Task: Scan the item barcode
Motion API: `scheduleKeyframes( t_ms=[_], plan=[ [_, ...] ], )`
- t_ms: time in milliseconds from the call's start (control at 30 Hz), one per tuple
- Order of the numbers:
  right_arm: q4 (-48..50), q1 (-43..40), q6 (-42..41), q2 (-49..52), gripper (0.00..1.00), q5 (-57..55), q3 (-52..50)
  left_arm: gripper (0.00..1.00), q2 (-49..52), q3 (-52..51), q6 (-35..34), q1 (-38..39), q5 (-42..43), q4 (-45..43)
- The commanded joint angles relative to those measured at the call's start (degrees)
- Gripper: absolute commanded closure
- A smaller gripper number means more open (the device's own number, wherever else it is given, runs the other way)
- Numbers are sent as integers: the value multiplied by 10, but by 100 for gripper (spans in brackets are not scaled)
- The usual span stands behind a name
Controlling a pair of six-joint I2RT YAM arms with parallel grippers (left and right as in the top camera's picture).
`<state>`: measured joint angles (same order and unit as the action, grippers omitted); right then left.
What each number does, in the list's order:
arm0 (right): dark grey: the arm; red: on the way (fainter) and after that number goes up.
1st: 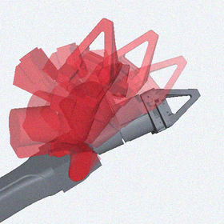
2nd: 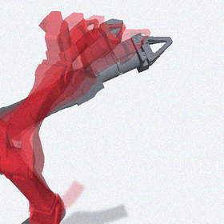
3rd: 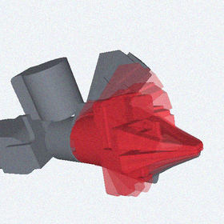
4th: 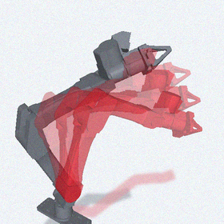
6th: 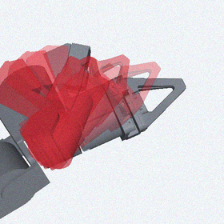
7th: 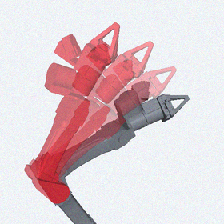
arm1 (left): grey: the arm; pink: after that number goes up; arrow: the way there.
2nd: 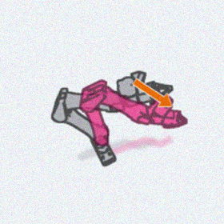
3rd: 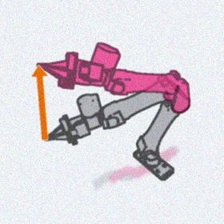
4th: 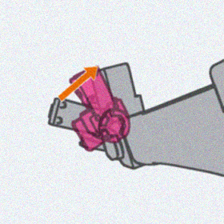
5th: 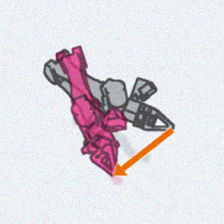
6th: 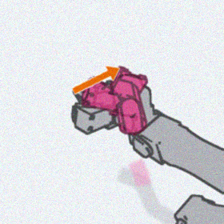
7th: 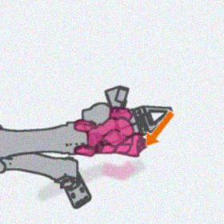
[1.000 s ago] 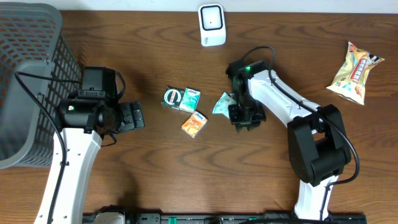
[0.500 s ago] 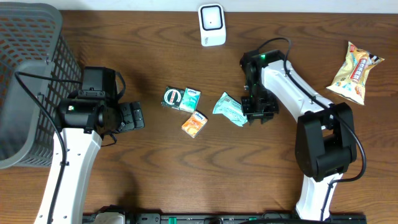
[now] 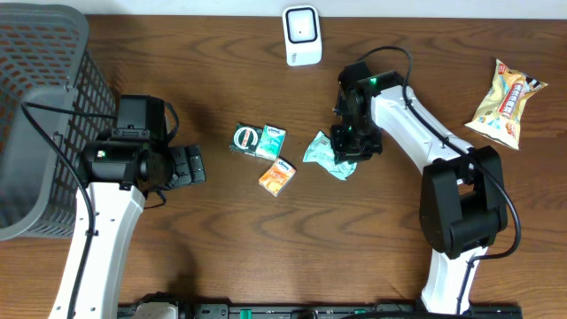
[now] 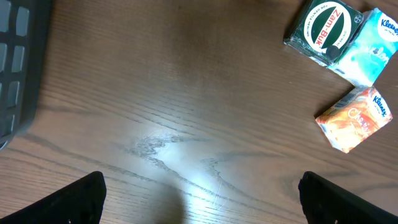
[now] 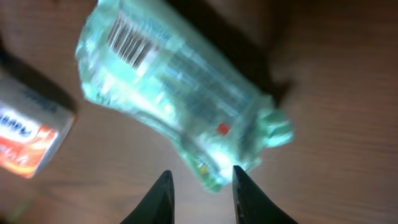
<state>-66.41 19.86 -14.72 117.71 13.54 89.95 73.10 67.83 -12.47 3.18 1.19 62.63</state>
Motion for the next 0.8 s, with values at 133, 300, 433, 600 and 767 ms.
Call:
scheduleKeyframes(
  t_ms=[133, 300, 433, 600, 767],
  plan=[
    [8, 27, -7, 2, 83, -2, -10, 3, 2, -3, -7, 2, -3, 1],
    [17, 45, -16, 2, 79, -90, -41, 2, 2, -3, -7, 2, -3, 1],
    [17, 42, -70, 2, 79, -169, -59, 2, 2, -3, -7, 2, -3, 1],
    [38, 14, -107, 2, 77, -243, -61, 2, 2, -3, -7, 2, -3, 1],
    [51, -23, -87, 2, 73, -216, -42, 2, 2, -3, -7, 2, -3, 1]
  ],
)
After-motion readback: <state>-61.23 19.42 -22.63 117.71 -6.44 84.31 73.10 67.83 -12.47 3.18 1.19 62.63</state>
